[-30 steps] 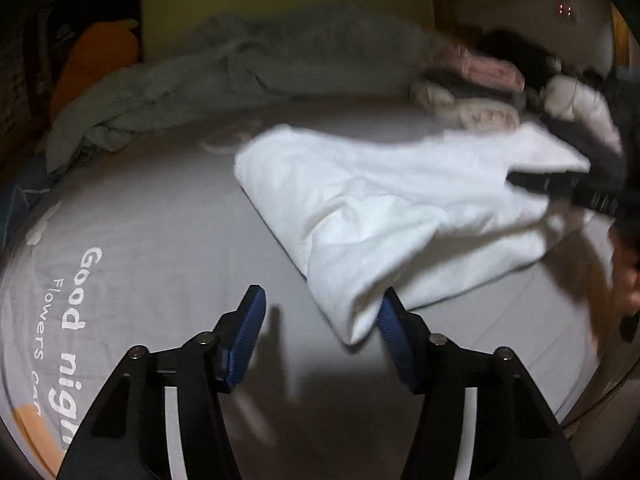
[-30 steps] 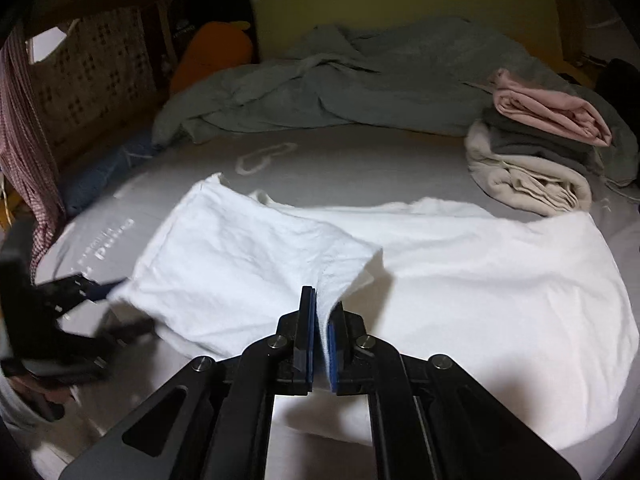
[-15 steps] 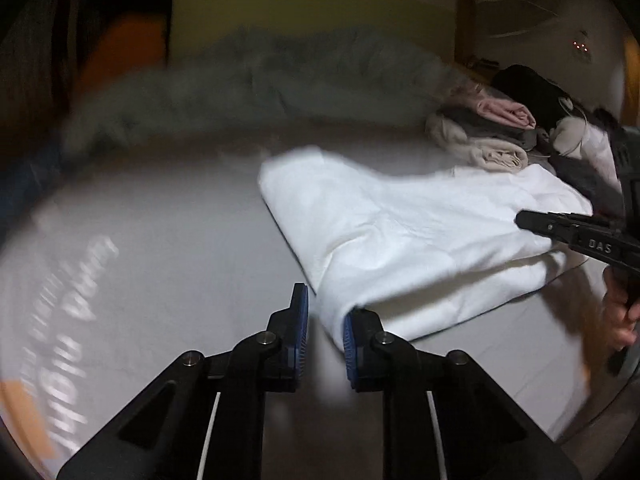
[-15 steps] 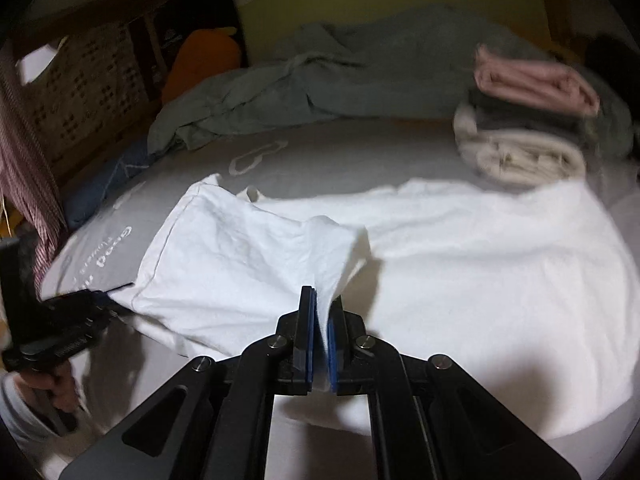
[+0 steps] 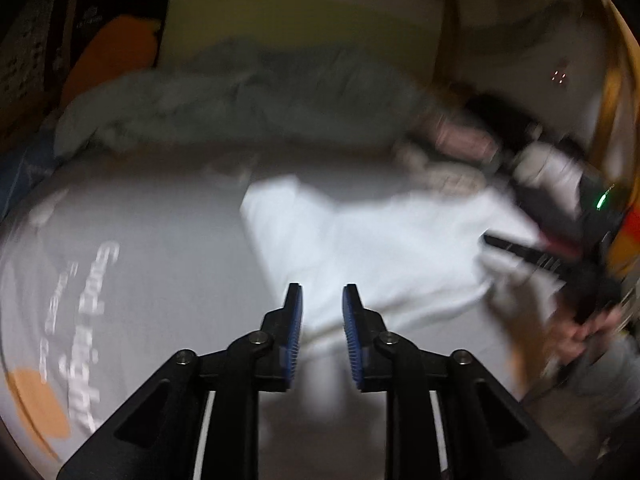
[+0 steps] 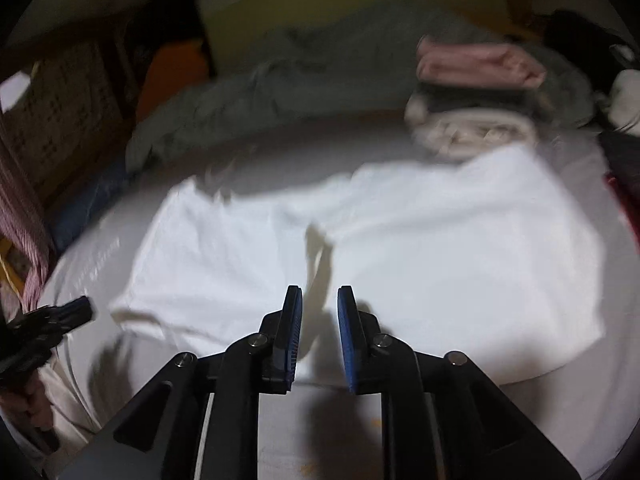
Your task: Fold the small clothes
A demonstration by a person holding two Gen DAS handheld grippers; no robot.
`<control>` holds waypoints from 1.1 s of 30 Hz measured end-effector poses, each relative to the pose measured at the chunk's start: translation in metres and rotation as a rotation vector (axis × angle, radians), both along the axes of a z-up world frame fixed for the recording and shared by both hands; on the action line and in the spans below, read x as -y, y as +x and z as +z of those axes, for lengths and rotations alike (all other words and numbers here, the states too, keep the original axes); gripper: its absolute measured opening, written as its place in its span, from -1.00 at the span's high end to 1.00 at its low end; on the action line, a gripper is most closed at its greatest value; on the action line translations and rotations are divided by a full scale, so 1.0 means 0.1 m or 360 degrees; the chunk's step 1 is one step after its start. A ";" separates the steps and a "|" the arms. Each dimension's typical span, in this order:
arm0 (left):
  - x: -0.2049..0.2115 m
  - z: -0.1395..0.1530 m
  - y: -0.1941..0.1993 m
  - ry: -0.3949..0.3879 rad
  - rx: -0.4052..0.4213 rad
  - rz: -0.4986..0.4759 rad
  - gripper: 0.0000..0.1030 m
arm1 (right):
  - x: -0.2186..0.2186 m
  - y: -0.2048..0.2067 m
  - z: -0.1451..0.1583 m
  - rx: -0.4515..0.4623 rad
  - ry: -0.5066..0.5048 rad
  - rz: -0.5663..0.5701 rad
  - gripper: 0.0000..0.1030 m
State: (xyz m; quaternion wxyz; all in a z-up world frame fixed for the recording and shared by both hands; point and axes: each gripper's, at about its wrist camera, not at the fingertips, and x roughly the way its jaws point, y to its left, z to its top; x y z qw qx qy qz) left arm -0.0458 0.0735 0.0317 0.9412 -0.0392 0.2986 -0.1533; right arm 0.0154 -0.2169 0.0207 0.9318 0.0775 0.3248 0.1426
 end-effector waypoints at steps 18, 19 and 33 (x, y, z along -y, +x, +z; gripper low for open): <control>0.42 -0.64 0.45 0.0271 -0.0126 0.0042 0.53 | -0.39 -0.01 -0.41 -0.0196 0.0000 0.0262 0.64; 0.42 -0.59 0.40 0.0241 -0.0102 0.0018 0.50 | -0.29 -0.11 -0.36 -0.0180 0.0026 0.0213 0.63; 0.59 -0.91 0.30 0.0415 -0.0070 0.0016 0.18 | 1.25 -0.28 -0.57 -0.0225 0.0959 -0.0727 -0.66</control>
